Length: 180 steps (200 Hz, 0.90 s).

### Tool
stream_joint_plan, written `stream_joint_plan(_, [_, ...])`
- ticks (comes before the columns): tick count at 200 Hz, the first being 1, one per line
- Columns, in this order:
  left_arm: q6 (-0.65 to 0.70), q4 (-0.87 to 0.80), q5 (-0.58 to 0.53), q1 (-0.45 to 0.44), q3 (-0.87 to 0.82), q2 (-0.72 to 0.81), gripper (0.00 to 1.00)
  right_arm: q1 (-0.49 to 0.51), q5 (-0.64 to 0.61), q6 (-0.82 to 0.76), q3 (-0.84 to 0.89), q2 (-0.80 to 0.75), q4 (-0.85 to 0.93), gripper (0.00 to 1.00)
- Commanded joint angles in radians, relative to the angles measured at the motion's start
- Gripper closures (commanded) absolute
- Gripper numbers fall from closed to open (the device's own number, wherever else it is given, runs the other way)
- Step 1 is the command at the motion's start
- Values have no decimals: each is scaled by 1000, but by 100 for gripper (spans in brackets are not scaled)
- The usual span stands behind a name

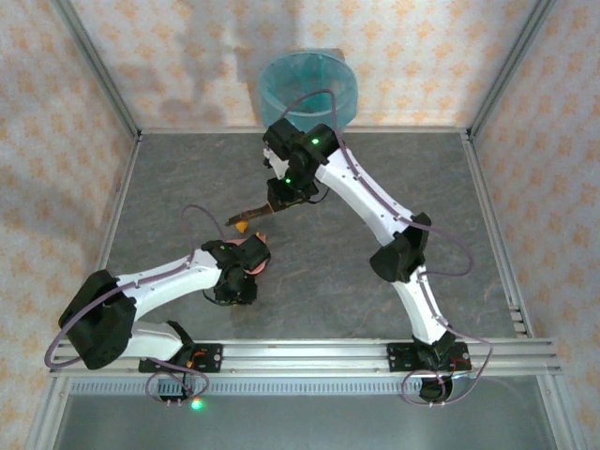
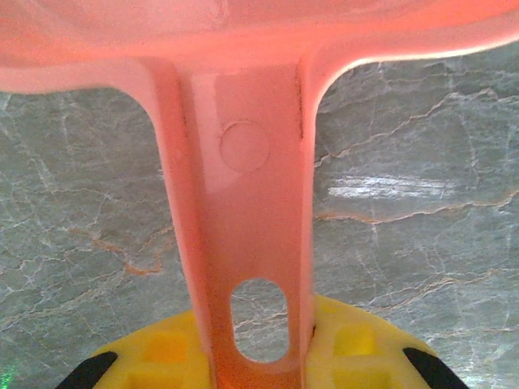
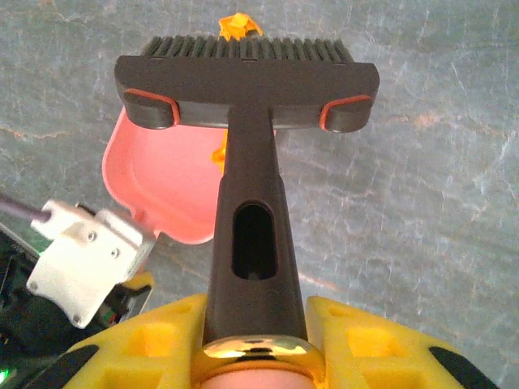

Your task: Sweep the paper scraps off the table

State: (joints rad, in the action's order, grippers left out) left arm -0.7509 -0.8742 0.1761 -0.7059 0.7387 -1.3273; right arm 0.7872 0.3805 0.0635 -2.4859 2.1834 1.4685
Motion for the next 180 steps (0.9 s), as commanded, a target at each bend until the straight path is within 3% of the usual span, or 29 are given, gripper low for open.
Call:
stream_joint_plan(1, [-1, -22, -22, 8, -3, 26, 100, 7, -48, 38, 96, -134, -59, 100])
stream_joint_plan(66, [2, -29, -9, 8, -3, 15, 100, -16, -143, 152, 568, -506, -371, 100])
stream_joint_plan(102, [19, -41, 36, 8, 9, 20, 100, -60, -187, 240, 894, -679, -699, 100])
stream_joint_plan(117, [33, -45, 68, 8, 14, 19, 100, -60, -231, 252, 972, -706, -780, 100])
stream_joint_plan(144, [56, -78, 100, 8, 22, 14, 100, -53, -184, 213, 1035, -682, -863, 100])
stream_joint_plan(180, [55, -78, 171, 8, 12, -11, 100, -16, -286, 134, 1030, -608, -889, 100])
